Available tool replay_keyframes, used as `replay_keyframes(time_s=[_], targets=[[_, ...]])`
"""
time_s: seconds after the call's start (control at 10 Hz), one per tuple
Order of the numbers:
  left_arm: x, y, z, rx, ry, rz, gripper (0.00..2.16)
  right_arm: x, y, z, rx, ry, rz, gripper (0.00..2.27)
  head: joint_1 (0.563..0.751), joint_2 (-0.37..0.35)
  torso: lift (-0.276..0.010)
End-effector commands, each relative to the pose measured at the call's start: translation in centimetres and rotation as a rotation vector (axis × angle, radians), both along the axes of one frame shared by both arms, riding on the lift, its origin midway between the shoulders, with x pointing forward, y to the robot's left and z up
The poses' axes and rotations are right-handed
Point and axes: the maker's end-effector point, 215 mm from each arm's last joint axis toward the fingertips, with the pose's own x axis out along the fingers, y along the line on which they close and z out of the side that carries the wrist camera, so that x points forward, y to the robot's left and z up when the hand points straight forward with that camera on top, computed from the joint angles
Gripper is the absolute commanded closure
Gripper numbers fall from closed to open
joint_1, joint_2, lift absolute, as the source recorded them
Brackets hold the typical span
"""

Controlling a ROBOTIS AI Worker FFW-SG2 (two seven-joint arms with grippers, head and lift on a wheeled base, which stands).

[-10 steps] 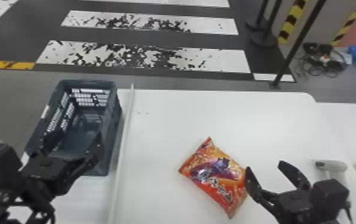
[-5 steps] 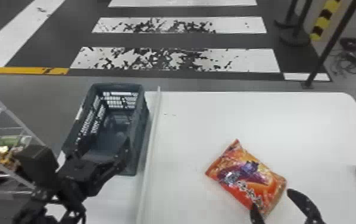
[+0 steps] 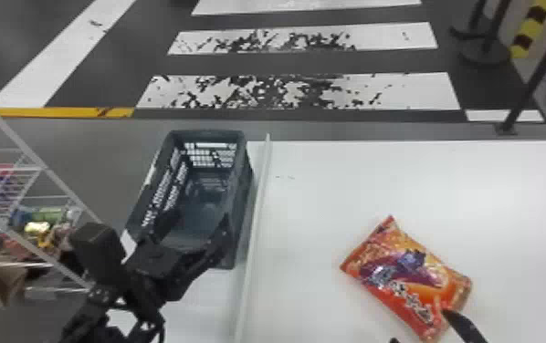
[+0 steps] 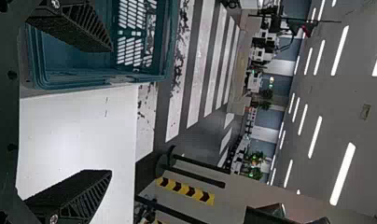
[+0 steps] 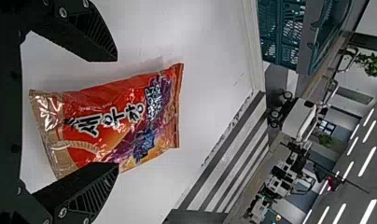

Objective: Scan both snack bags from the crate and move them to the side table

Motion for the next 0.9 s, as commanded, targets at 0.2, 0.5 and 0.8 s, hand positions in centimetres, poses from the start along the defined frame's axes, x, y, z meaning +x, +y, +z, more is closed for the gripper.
replay_keyframes(time_s=[0.2, 0.5, 0.8], targets=[[-0.4, -0.3, -0.3, -0.016, 0.008, -0.01, 0.07, 0.6, -1.7, -4.7, -0.225, 0.038, -0.003, 0.14, 0.695, 0.167, -0.029], [-0.4, -0.5, -0.2, -0.02, 0.006, -0.023, 0.07, 2.4, -3.1, -6.7, -0.323, 0.063, -0.017, 0.18, 0.695, 0.117, -0.029], [-0.3, -0.3, -0.2, -0.033, 0.007, -0.023, 0.07, 3.2, -2.8, -6.3, -0.368, 0.042, -0.001, 0.86, 0.695, 0.107, -0.029]])
